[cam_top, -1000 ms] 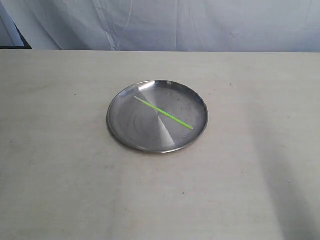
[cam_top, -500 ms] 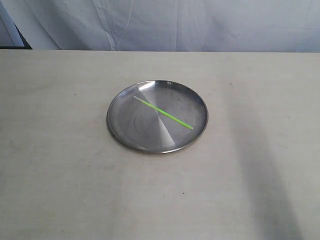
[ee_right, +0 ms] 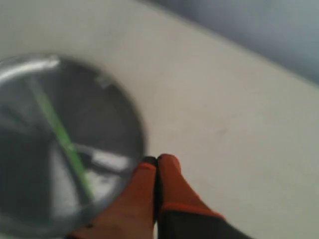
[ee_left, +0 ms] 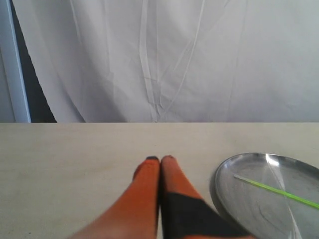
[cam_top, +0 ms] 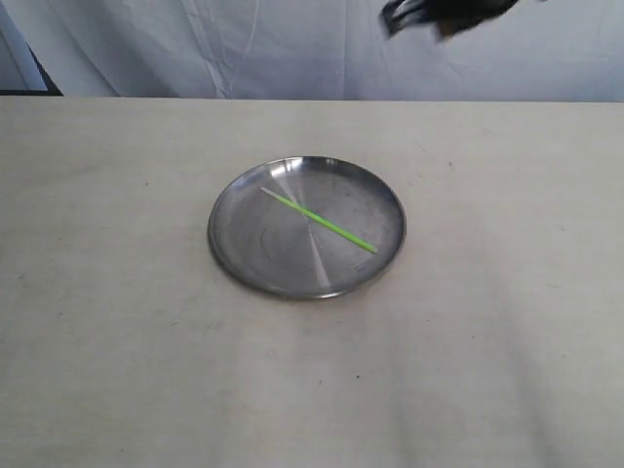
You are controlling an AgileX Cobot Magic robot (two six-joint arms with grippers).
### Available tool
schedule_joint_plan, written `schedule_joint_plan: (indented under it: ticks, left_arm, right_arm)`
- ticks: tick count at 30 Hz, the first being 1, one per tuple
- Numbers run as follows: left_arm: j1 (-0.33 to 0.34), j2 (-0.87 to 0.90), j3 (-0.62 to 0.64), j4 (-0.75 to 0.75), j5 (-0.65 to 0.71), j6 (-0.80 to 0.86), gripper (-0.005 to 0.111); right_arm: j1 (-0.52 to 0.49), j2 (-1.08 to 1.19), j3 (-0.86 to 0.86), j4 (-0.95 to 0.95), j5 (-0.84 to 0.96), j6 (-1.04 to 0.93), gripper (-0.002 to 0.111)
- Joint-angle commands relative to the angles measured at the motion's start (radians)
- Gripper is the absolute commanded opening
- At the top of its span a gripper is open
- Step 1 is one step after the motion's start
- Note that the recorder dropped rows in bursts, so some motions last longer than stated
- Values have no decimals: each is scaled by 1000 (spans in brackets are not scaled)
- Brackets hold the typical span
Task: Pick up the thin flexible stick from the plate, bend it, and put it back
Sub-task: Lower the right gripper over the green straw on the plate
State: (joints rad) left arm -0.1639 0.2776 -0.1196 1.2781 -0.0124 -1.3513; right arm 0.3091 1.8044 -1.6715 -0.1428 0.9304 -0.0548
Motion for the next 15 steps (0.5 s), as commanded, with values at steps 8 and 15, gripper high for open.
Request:
schedule_joint_plan:
  ticks: [8,15]
  left_arm:
    - [2,-3,-1,-2,6,-5,0]
    - [2,-3,-1,-2,6,-5,0]
  right_arm:
    - [41,436,-221,225,193,-235,23]
    - [42,474,-219,227,240,-267,54]
